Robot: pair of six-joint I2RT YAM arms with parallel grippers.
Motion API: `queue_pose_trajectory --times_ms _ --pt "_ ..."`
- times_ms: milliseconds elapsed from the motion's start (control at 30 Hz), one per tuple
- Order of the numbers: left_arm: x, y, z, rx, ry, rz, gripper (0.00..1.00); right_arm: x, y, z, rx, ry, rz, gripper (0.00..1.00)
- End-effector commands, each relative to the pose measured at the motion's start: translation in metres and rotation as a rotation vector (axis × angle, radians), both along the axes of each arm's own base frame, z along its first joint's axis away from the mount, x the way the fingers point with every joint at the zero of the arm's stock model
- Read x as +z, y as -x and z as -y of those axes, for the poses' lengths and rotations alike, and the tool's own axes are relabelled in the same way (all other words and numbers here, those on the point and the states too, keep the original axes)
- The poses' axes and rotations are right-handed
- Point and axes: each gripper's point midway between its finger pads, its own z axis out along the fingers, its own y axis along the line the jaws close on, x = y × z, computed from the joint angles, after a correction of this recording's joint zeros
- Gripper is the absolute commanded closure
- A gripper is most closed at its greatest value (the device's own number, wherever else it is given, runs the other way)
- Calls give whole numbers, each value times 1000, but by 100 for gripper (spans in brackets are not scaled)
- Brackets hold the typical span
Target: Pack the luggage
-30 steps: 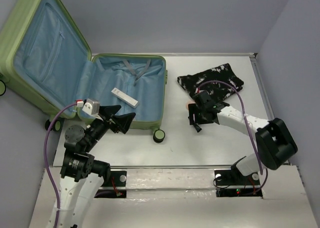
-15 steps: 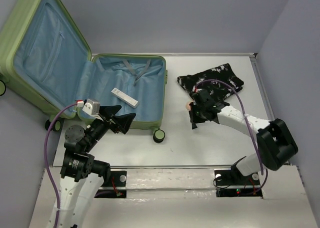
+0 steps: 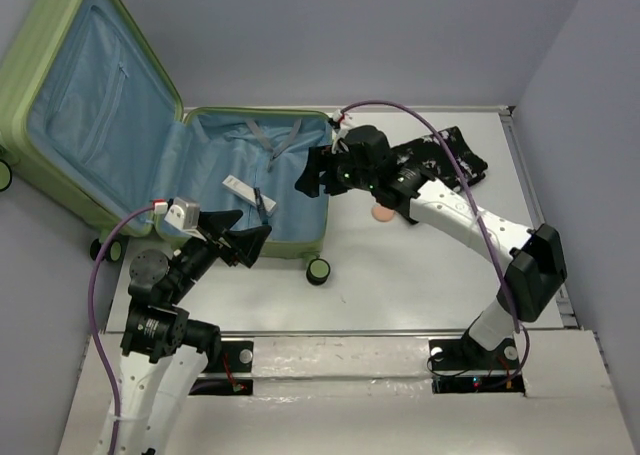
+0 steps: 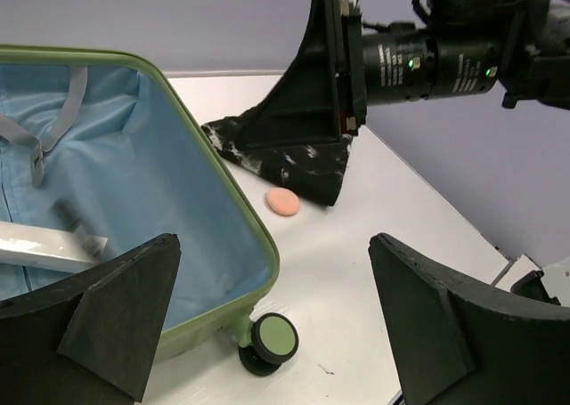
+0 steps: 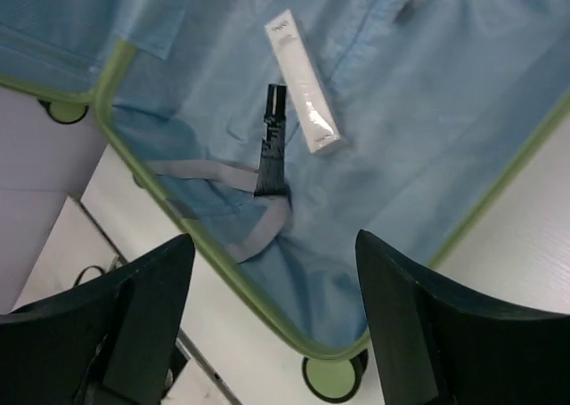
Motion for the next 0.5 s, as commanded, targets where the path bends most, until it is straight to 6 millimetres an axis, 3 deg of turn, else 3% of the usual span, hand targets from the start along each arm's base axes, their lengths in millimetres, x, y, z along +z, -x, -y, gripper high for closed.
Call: queue_pose_trajectory --times_ms 0,33,100,133,300,333,467 --pt "13 5 2 -25 4 51 1 -47 -20 71 -225 48 -74 31" --pt "13 6 3 -28 4 52 1 -57 -24 89 -296 79 -72 31" --pt "13 6 3 -31 5 53 1 -84 -31 130 -426 139 -100 50" --pt "13 7 3 -31 6 54 1 -93 -34 140 -453 157 -116 52" --pt "13 7 2 -25 7 56 1 -159 -46 177 -560 344 -209 53" --pt "13 6 2 -25 6 54 1 -165 -52 188 -591 363 -222 52" --pt "12 6 2 -27 5 51 1 -190 -61 197 -603 430 -261 46"
